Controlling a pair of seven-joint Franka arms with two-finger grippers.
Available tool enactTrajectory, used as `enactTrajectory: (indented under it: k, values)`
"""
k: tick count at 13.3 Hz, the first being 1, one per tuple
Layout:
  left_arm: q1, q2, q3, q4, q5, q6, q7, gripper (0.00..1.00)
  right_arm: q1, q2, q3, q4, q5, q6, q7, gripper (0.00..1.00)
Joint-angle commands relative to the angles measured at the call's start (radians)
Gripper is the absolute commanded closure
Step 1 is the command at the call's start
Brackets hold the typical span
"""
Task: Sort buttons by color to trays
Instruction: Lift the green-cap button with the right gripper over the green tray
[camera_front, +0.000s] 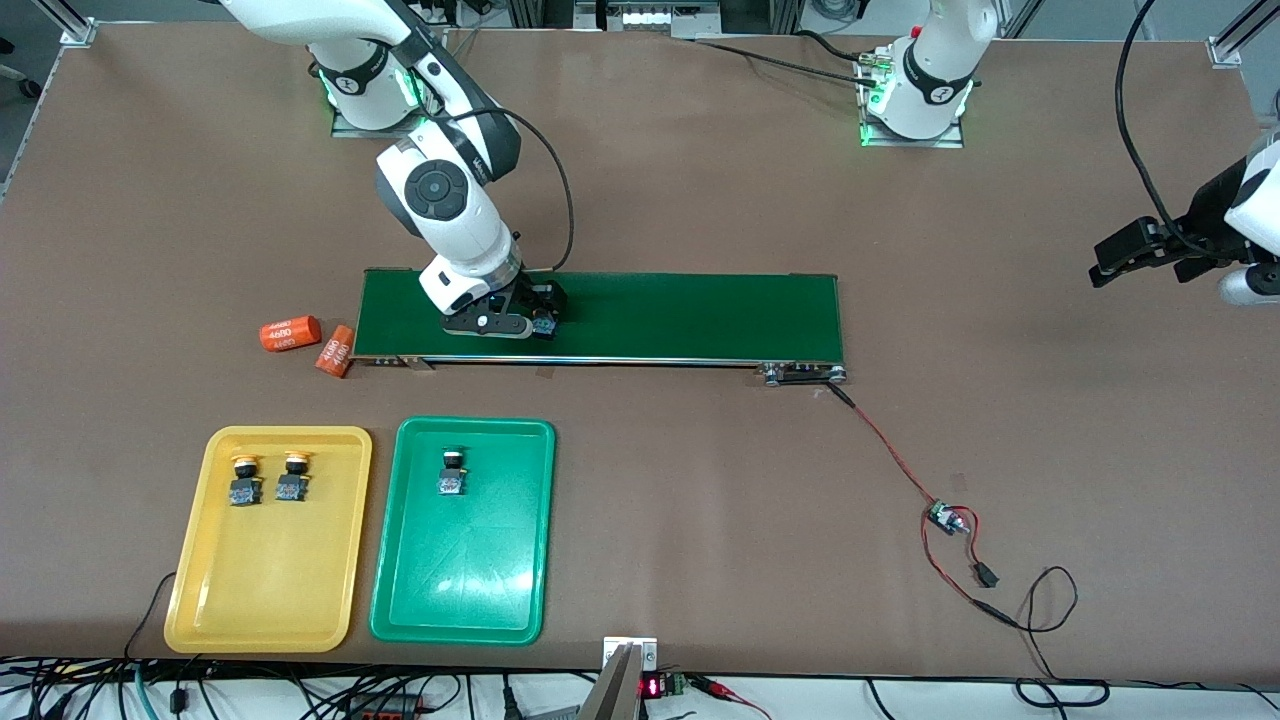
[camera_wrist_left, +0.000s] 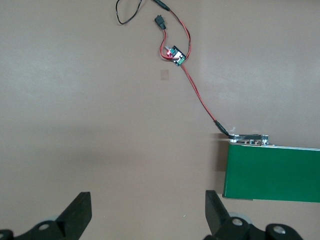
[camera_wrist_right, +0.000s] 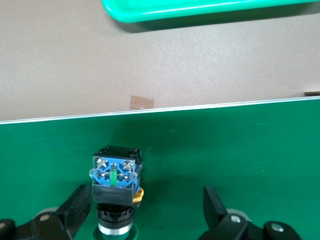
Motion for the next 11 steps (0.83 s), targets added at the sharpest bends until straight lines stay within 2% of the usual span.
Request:
enactTrajectory:
  k: [1, 3, 4, 8, 9, 10, 11]
  values:
    - [-0.006, -0.02, 0.006, -0.007, 0.011, 0.005, 0.015, 0.0, -0.002, 0.015, -0.001, 0.01, -0.025, 0.01, 0.019, 0.0]
    - [-0.03, -0.02, 0.024, -0.007, 0.011, 0.007, 0.015, 0.0, -0.006, 0.022, -0.001, 0.01, -0.048, 0.011, 0.021, 0.01]
    - [-0.038, -0.02, 0.037, -0.007, 0.011, 0.008, 0.015, 0.0, -0.008, 0.025, -0.001, 0.008, -0.054, 0.016, 0.021, 0.05]
    - [-0.098, -0.022, 0.097, -0.008, 0.009, 0.008, 0.015, 0.0, -0.011, 0.038, -0.004, 0.008, -0.074, 0.027, 0.019, 0.28]
    - [-0.092, -0.02, 0.094, -0.007, 0.009, 0.008, 0.015, 0.0, -0.009, 0.039, -0.008, 0.01, -0.075, 0.027, 0.019, 0.35]
    - [-0.09, -0.02, 0.092, -0.005, 0.009, 0.01, 0.015, 0.0, -0.011, 0.042, -0.009, 0.01, -0.075, 0.027, 0.019, 0.47]
    - [-0.09, -0.02, 0.089, -0.005, 0.011, 0.01, 0.015, 0.0, -0.009, 0.042, -0.01, 0.01, -0.075, 0.027, 0.019, 0.64]
